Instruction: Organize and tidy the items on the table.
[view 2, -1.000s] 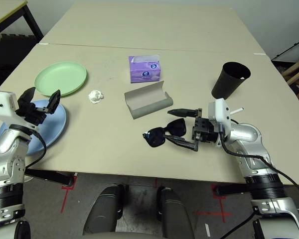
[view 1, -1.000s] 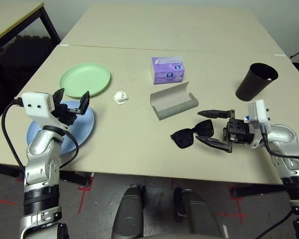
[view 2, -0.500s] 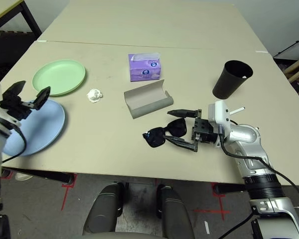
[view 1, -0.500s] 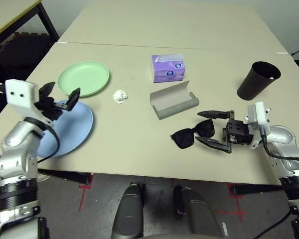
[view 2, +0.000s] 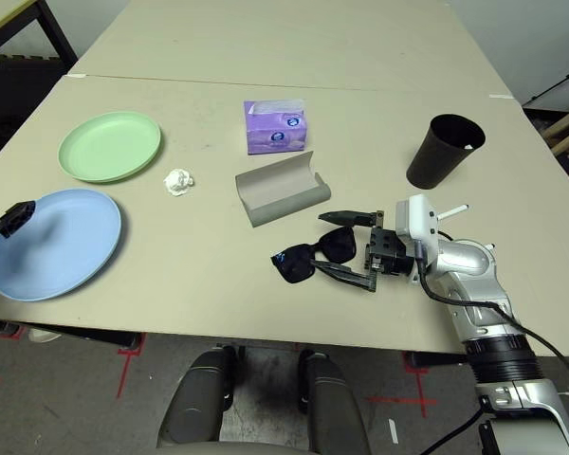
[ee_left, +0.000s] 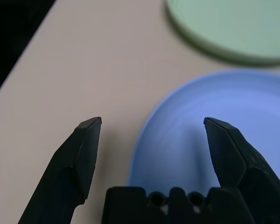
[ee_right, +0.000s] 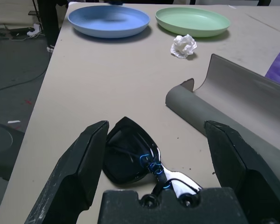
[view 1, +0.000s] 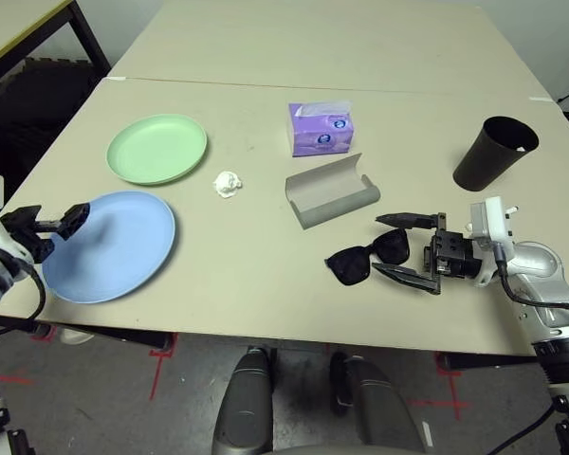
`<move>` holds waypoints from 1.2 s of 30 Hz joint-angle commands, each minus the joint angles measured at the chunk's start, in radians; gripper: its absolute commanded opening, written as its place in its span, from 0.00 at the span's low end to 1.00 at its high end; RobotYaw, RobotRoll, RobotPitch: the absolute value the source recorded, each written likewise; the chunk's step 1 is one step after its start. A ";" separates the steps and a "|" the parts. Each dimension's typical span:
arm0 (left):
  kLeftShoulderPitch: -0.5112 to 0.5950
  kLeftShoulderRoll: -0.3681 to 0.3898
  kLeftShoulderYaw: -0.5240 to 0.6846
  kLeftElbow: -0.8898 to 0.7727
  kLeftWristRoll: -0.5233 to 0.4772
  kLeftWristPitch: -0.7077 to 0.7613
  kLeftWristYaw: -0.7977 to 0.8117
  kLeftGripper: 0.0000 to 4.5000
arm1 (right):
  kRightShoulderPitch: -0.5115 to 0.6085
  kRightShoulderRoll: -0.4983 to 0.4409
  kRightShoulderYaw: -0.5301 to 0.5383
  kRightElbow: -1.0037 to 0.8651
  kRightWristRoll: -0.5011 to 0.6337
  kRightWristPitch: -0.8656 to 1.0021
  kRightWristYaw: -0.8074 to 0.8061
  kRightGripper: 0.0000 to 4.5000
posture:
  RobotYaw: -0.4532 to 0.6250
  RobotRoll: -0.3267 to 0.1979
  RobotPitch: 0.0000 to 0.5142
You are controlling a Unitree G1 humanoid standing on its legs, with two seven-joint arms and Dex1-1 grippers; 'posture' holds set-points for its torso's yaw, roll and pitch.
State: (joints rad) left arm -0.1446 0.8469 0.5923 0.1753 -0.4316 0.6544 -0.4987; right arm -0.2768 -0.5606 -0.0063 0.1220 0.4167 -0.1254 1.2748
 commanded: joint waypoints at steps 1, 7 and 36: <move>0.016 0.019 0.018 0.012 -0.007 0.036 -0.014 1.00 | 0.012 -0.004 0.010 -0.019 -0.002 0.008 0.000 1.00 | 0.61 0.62 0.35; 0.014 0.046 0.020 0.047 -0.001 0.064 -0.042 1.00 | 0.018 -0.006 0.010 -0.027 -0.001 0.008 0.002 1.00 | 0.61 0.62 0.36; 0.017 0.075 0.011 0.131 0.013 0.087 -0.072 0.37 | 0.016 -0.005 0.014 -0.039 -0.004 0.009 -0.006 1.00 | 0.60 0.62 0.36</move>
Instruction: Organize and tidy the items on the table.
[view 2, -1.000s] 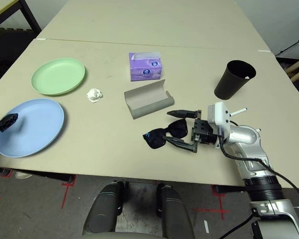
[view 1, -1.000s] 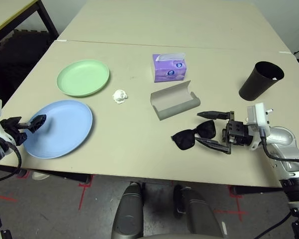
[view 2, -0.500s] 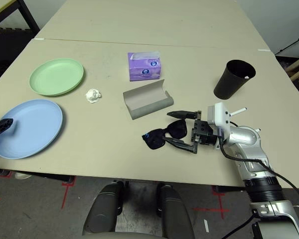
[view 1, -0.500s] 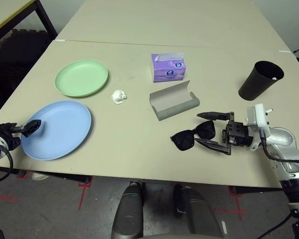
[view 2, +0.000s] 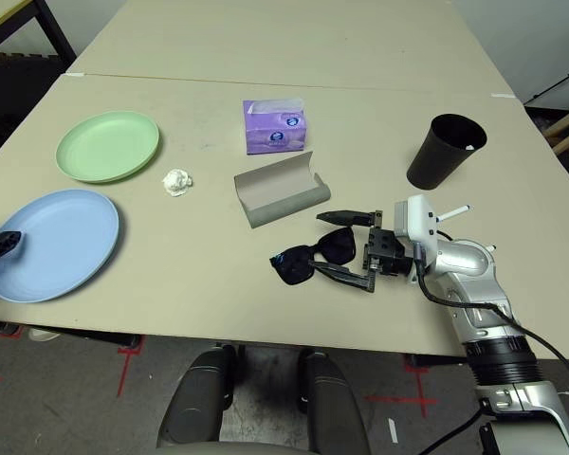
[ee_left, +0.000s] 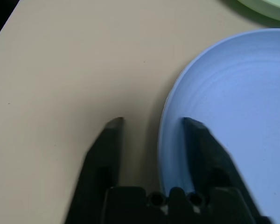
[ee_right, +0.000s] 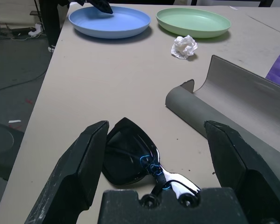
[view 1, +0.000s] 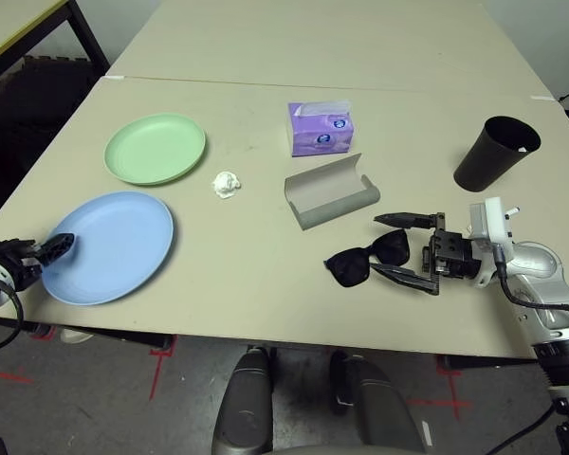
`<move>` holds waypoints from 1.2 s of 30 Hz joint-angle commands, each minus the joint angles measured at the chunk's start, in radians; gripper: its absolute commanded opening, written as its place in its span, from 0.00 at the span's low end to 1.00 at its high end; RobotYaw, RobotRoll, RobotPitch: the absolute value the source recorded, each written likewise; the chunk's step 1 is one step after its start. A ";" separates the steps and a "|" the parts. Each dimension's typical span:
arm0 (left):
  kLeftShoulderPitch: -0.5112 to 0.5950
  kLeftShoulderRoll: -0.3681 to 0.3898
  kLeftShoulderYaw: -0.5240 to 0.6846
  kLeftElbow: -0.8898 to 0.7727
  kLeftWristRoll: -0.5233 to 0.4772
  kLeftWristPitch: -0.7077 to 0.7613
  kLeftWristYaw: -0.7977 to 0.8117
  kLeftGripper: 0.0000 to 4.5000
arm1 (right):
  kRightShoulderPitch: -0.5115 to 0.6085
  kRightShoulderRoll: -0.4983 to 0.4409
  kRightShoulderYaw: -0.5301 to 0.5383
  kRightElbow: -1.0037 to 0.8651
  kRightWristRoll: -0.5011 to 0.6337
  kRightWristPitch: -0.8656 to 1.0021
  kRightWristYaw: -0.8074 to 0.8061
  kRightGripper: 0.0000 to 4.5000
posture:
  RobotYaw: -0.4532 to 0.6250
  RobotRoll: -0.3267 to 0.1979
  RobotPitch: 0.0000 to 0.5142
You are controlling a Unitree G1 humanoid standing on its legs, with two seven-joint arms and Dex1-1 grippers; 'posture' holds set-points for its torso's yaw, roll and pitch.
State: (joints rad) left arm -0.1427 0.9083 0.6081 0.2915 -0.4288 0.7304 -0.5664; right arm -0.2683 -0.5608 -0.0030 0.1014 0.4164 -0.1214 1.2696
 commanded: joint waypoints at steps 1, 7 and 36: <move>0.013 0.013 -0.004 0.016 0.010 0.011 -0.005 0.28 | 0.007 -0.005 0.011 -0.017 -0.005 0.004 -0.001 1.00 | 0.60 0.62 0.35; 0.004 0.012 -0.001 0.022 0.007 0.011 -0.008 0.00 | 0.007 -0.004 0.011 -0.003 -0.010 -0.004 0.001 1.00 | 0.60 0.62 0.35; -0.035 0.057 0.123 -0.118 -0.150 0.238 -0.046 0.00 | -0.008 0.001 0.018 0.024 -0.023 -0.014 0.011 1.00 | 0.62 0.62 0.34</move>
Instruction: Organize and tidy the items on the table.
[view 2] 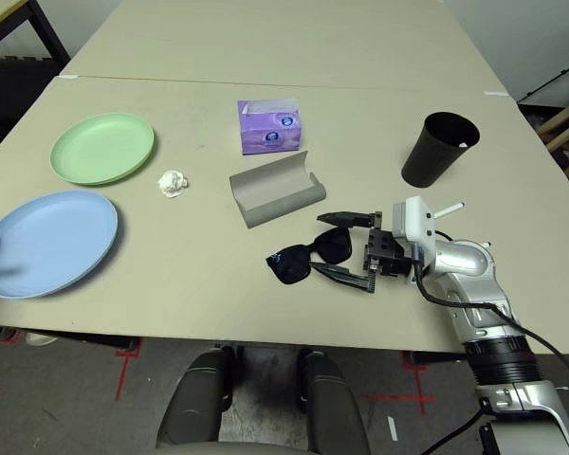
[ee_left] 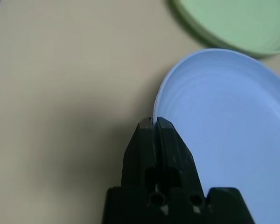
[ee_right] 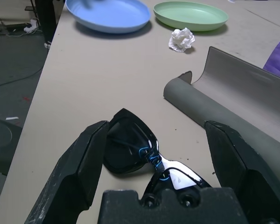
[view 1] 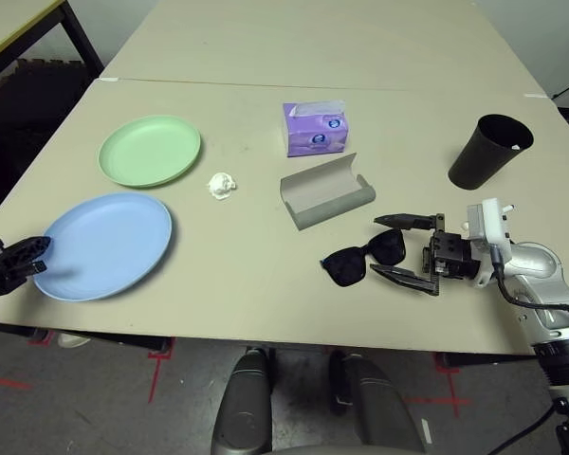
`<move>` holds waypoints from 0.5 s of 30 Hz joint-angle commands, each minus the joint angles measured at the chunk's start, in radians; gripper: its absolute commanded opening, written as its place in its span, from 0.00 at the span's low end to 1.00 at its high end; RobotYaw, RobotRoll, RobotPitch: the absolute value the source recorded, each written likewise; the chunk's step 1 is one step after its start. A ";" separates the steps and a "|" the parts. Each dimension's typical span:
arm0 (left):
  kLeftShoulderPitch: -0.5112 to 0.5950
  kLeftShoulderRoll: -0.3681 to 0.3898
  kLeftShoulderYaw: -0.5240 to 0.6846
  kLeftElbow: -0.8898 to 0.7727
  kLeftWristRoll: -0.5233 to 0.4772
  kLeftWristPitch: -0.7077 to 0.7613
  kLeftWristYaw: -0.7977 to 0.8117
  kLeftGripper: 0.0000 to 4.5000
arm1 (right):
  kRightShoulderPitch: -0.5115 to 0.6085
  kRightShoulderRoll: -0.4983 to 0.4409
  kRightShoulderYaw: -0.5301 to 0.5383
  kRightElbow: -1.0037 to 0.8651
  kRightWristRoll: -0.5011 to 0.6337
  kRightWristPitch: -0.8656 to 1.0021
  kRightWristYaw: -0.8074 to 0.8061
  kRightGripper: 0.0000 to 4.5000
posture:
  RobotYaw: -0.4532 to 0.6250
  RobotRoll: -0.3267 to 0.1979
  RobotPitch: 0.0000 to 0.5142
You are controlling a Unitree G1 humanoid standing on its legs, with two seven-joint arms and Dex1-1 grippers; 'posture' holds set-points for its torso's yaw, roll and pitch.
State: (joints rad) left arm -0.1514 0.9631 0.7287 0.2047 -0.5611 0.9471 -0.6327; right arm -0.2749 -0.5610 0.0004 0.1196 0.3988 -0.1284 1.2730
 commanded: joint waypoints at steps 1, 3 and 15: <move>-0.047 0.000 -0.006 -0.034 -0.021 0.025 0.028 0.00 | -0.004 0.002 0.017 0.007 -0.006 -0.007 0.008 1.00 | 0.62 0.62 0.34; -0.098 -0.002 -0.030 -0.025 -0.016 0.024 0.043 0.00 | -0.009 0.004 0.020 0.009 -0.006 -0.008 0.008 1.00 | 0.62 0.62 0.34; -0.557 -0.013 -0.291 0.396 0.140 -0.174 0.083 0.00 | -0.005 0.006 0.028 -0.011 -0.005 -0.002 -0.005 1.00 | 0.60 0.62 0.34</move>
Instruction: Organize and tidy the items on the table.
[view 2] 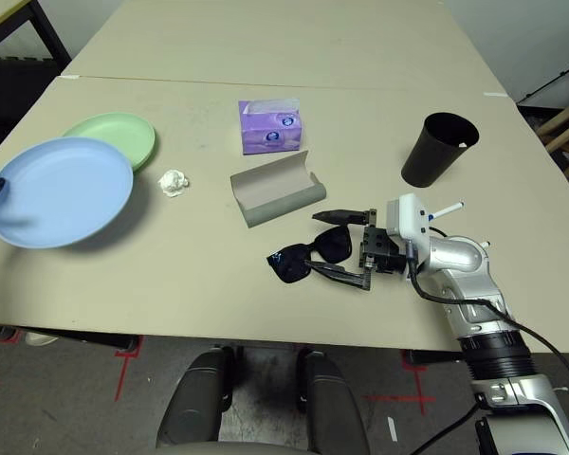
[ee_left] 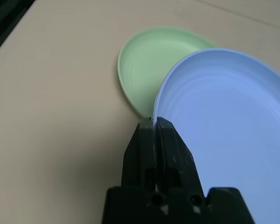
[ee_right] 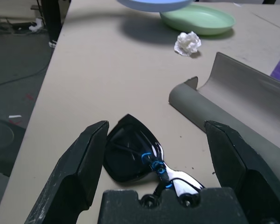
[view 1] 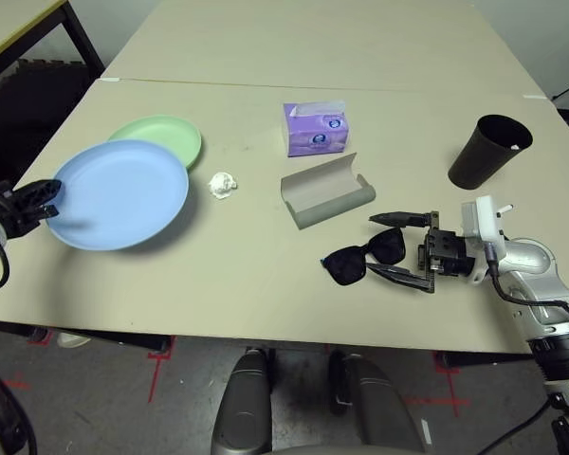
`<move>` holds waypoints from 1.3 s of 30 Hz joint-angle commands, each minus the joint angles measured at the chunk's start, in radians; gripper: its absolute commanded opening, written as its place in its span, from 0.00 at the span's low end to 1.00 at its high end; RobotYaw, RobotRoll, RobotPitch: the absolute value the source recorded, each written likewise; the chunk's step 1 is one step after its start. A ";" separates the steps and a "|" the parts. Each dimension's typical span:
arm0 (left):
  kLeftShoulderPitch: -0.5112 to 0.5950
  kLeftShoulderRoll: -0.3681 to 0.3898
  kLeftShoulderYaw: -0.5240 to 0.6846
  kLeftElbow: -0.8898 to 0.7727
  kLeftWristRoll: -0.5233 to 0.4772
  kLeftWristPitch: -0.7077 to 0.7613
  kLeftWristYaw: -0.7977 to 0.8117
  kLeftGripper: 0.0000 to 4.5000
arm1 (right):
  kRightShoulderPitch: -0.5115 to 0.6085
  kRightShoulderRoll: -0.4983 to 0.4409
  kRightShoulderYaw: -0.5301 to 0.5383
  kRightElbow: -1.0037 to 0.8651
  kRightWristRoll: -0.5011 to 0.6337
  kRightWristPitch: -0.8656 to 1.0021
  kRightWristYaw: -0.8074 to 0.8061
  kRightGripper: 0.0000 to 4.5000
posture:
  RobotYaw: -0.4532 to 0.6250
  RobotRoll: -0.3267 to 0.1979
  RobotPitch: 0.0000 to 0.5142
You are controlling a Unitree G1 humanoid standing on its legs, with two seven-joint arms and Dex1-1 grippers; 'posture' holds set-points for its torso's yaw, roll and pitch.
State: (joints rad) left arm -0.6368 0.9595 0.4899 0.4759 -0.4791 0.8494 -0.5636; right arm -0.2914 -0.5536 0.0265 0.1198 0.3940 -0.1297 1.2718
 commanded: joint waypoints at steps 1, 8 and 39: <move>-0.123 -0.021 -0.069 0.191 0.081 -0.117 0.033 0.00 | 0.013 -0.001 0.002 -0.016 0.000 0.001 -0.007 1.00 | 0.60 0.62 0.34; -0.325 -0.085 -0.096 0.501 0.164 -0.344 0.158 0.00 | 0.030 -0.002 -0.006 -0.044 0.004 0.008 -0.035 1.00 | 0.58 0.62 0.34; -0.424 -0.201 -0.096 0.697 0.197 -0.575 0.313 0.06 | 0.063 0.036 -0.046 -0.093 0.037 0.052 -0.190 1.00 | 0.58 0.62 0.36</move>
State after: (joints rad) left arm -1.0494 0.7629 0.3944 1.1557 -0.2927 0.2874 -0.2521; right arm -0.2416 -0.5172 -0.0148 0.0442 0.4232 -0.0881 1.0865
